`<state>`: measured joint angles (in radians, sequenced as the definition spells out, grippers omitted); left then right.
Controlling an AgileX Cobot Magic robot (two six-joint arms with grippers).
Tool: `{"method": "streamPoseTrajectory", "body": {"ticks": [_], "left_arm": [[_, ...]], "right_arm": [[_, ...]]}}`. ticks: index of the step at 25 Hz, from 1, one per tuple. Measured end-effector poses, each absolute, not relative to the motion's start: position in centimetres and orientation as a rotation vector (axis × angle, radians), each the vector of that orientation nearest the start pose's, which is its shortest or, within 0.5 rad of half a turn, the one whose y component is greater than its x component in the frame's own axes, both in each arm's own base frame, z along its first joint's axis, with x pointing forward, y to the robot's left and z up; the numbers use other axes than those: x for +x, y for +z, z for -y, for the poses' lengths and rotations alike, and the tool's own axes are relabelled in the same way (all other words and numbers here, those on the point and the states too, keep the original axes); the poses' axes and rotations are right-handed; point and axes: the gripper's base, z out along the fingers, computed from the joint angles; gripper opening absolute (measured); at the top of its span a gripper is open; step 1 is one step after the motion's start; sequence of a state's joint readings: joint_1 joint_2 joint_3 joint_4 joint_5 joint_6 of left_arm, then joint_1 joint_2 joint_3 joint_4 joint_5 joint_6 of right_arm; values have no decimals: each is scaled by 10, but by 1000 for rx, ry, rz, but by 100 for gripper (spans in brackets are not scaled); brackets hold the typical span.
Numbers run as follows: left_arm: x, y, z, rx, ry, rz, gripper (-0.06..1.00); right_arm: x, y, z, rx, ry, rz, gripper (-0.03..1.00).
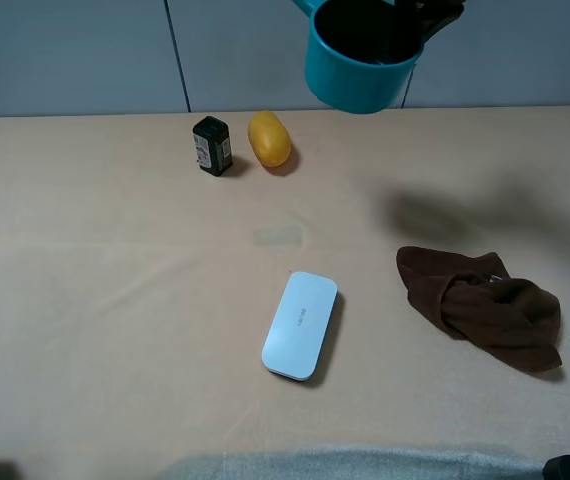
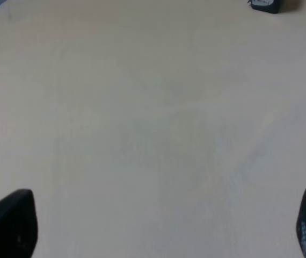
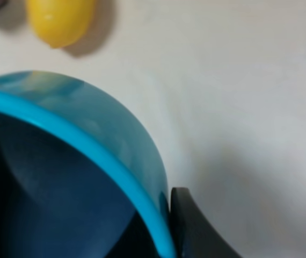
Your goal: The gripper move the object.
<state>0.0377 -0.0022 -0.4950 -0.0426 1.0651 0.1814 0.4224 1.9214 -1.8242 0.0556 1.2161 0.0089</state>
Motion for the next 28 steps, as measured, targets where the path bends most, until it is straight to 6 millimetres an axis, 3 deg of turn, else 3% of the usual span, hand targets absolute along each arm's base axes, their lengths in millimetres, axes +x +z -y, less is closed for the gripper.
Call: {"method": "streamPoseTrajectory", "body": {"ticks": [12, 28], "left_arm": [[-5, 276, 4, 149, 85, -2046, 96], [-5, 276, 4, 149, 85, -2046, 96]], "right_arm": [[335, 309, -245, -746, 242, -2726, -2], [272, 310, -312, -990, 300, -2668, -2]]}}
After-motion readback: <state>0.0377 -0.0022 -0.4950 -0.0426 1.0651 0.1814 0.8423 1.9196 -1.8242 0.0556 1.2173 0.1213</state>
